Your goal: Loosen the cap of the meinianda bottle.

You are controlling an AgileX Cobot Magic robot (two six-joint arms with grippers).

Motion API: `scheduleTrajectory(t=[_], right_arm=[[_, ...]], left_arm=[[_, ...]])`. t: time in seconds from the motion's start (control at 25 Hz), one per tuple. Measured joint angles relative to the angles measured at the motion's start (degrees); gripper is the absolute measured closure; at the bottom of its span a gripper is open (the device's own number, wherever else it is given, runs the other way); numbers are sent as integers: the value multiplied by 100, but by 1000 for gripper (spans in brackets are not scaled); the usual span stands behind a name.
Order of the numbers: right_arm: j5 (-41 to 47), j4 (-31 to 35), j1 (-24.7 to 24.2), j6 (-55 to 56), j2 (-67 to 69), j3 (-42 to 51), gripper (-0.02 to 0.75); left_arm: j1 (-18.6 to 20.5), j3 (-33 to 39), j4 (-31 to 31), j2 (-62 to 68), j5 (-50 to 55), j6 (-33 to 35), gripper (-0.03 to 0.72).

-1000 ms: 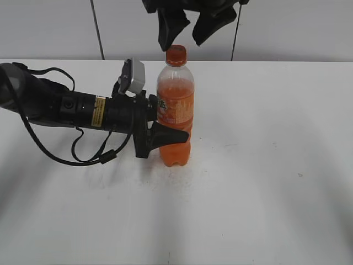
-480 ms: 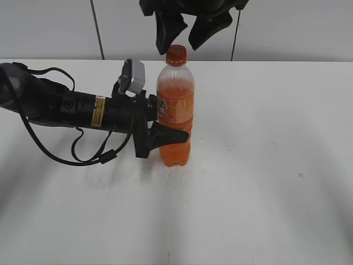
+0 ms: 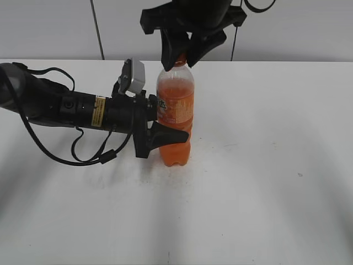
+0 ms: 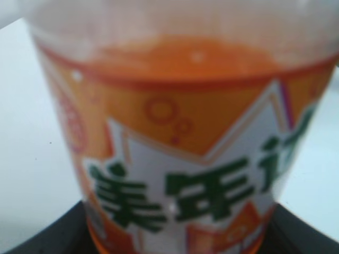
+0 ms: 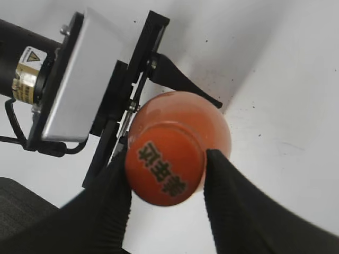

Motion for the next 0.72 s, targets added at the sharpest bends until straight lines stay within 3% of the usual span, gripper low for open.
scheduleTrajectory(t=[0.72], right_arm=[[39,0,0,-150,-14,-317,402]], left_arm=[[0,0,-12,0,12,0,280]])
